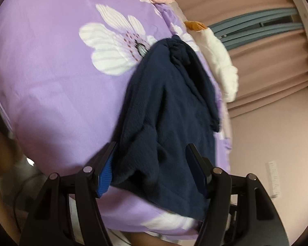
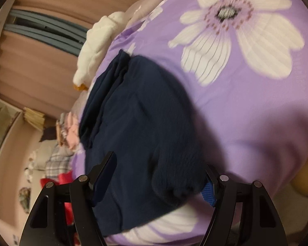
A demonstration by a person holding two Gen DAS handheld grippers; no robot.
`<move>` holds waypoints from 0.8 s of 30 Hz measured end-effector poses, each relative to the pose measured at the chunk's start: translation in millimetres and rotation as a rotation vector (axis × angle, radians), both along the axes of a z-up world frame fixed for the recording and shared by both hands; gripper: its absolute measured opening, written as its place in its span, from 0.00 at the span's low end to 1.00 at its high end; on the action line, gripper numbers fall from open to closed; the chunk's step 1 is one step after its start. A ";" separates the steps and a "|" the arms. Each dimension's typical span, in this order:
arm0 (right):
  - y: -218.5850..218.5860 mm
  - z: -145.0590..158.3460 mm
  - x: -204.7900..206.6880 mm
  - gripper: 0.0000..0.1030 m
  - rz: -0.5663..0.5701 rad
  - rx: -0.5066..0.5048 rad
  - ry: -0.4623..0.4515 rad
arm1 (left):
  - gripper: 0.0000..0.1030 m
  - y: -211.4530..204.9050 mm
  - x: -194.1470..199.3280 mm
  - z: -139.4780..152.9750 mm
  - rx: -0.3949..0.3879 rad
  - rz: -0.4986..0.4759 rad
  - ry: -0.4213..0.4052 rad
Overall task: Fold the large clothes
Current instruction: 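Fold the jacket hem toward the collar with both tools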
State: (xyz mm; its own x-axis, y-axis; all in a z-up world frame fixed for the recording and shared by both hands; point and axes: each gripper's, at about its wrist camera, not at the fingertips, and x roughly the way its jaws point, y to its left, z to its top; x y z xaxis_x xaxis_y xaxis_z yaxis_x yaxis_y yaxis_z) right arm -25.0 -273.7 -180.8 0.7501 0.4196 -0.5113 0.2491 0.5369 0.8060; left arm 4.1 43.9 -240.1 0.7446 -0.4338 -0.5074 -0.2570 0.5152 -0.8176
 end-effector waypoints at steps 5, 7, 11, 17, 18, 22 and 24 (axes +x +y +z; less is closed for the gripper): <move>10.3 3.6 8.1 0.73 0.023 -0.092 -0.009 | 0.65 2.4 -6.6 -6.8 -0.121 -0.025 -0.007; 8.8 3.8 9.6 0.73 0.026 -0.101 -0.008 | 0.65 3.5 -9.7 -4.8 -0.143 -0.032 0.015; 5.0 4.2 9.0 0.73 0.031 -0.105 -0.016 | 0.65 2.3 -20.0 0.8 -0.105 -0.030 0.054; 9.7 4.8 6.1 0.73 0.050 -0.171 -0.026 | 0.67 -12.4 -25.0 -9.1 -0.070 -0.068 0.122; 9.7 4.9 6.1 0.73 0.049 -0.172 -0.027 | 0.67 -11.6 -25.7 -10.8 -0.076 -0.052 0.113; 6.5 3.8 3.9 0.73 0.061 -0.166 -0.040 | 0.67 -6.4 -19.9 -6.0 -0.074 -0.009 0.028; 6.6 3.2 3.1 0.73 0.060 -0.164 -0.047 | 0.67 -6.4 -9.0 -7.4 -0.116 -0.036 -0.002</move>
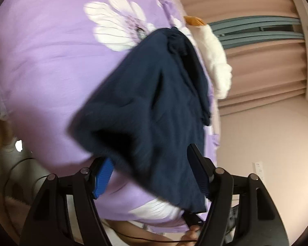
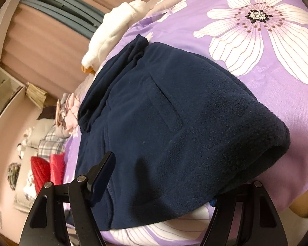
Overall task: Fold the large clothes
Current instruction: 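Fold the jacket hem toward the collar with both tools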
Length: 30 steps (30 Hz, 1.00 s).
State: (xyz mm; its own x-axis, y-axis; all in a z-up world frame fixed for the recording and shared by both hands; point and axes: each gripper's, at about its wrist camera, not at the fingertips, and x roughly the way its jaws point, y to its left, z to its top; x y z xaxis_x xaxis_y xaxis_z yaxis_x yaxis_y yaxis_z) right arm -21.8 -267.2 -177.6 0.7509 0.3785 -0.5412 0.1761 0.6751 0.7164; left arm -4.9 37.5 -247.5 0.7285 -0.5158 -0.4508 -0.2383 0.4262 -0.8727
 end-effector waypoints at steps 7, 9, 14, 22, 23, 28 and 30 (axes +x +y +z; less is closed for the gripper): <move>4.9 0.6 2.4 0.73 0.010 -0.051 -0.043 | 0.64 -7.1 33.3 -8.1 -0.039 -0.046 -0.044; 1.9 0.0 5.0 0.73 0.009 -0.044 -0.060 | 0.53 -12.4 35.3 -1.0 0.075 -0.038 -0.043; -4.5 -1.5 15.3 0.59 0.004 -0.050 -0.070 | 0.29 -20.4 42.6 -0.2 0.332 0.027 -0.053; -20.4 -18.2 19.1 0.09 -0.019 -0.016 -0.095 | 0.23 -27.7 39.8 -1.0 0.442 0.049 -0.063; -18.8 -15.6 20.1 0.10 -0.018 -0.031 -0.088 | 0.23 -28.9 41.6 1.7 0.448 0.057 -0.046; -14.1 0.7 28.1 0.10 -0.013 -0.072 -0.060 | 0.18 -39.3 55.7 30.8 0.603 0.071 -0.066; -17.0 10.5 31.4 0.10 -0.008 -0.041 -0.093 | 0.17 -39.5 61.5 46.1 0.619 0.078 -0.116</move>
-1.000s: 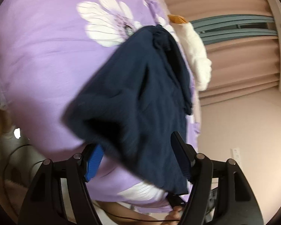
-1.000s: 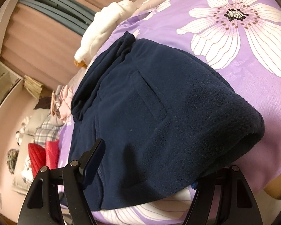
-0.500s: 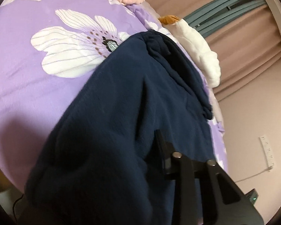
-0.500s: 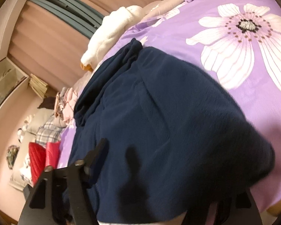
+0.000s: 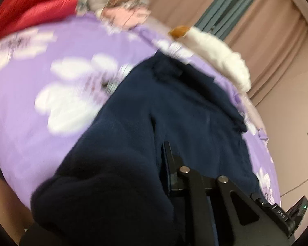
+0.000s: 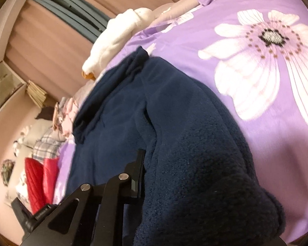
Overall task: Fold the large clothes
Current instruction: 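Fold the jacket hem toward the collar with both tools, then lower the folded hem onto the jacket and press it flat with both tools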
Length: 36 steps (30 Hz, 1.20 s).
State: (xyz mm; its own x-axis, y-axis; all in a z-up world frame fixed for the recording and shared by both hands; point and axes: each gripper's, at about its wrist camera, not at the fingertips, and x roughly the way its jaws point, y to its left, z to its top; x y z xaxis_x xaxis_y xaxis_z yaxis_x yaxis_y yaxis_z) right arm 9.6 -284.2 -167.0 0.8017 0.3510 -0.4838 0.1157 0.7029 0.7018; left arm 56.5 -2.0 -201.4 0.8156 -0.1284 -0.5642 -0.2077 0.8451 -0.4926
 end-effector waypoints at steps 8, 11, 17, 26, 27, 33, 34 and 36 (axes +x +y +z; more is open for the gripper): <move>9.7 96.7 38.8 0.10 0.071 -0.092 -0.240 | 0.18 13.9 49.8 79.8 0.019 0.036 -0.179; 15.0 129.1 79.3 0.10 0.080 -0.128 -0.286 | 0.18 17.6 90.1 111.1 0.031 0.052 -0.219; 28.9 169.1 203.4 0.10 0.097 -0.235 -0.315 | 0.23 10.0 216.5 149.2 0.169 0.067 -0.233; 10.6 145.1 312.3 0.80 -0.017 -0.356 -0.169 | 0.78 72.9 337.6 117.3 0.125 0.193 -0.060; 8.2 146.5 308.5 0.85 -0.029 -0.394 -0.181 | 0.81 77.8 335.1 117.0 0.131 0.207 -0.065; 13.1 133.4 315.3 0.89 -0.029 -0.333 -0.168 | 0.69 57.2 328.6 89.9 0.227 0.128 -0.038; 18.4 125.0 319.8 0.86 -0.012 -0.344 -0.156 | 0.67 47.9 328.2 76.4 0.259 0.124 -0.027; 29.7 100.3 335.0 0.84 -0.015 -0.435 -0.088 | 0.68 38.8 333.4 32.8 0.300 0.130 0.042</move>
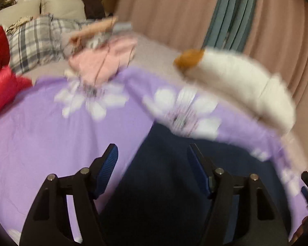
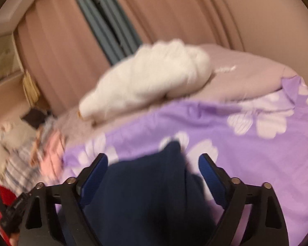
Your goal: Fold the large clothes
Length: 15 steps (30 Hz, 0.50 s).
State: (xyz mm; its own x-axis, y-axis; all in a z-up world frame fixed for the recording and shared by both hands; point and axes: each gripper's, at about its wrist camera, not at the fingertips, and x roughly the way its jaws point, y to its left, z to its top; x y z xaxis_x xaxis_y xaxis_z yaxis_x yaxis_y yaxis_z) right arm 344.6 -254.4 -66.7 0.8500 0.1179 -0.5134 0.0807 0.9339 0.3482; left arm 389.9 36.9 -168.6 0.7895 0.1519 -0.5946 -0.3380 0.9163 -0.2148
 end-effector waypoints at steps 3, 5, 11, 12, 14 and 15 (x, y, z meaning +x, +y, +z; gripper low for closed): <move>7.8 -88.9 27.8 0.83 -0.044 -0.090 0.227 | 0.70 3.1 7.2 -67.0 -0.031 0.019 0.081; -4.0 -83.6 16.5 0.80 -0.075 0.000 0.143 | 0.72 16.3 -0.8 -54.2 -0.108 0.056 0.002; -1.0 -84.5 15.5 0.80 -0.117 -0.038 0.147 | 0.74 10.9 4.0 -58.7 -0.061 0.072 0.041; -3.1 -84.1 13.8 0.80 -0.115 -0.025 0.142 | 0.74 8.0 3.1 -60.7 -0.070 0.069 0.038; -3.6 -85.9 14.5 0.80 -0.112 -0.011 0.139 | 0.74 6.7 1.2 -64.4 -0.103 0.064 0.029; -3.3 -86.2 12.4 0.80 -0.112 -0.013 0.137 | 0.74 8.8 1.4 -64.4 -0.112 0.064 0.027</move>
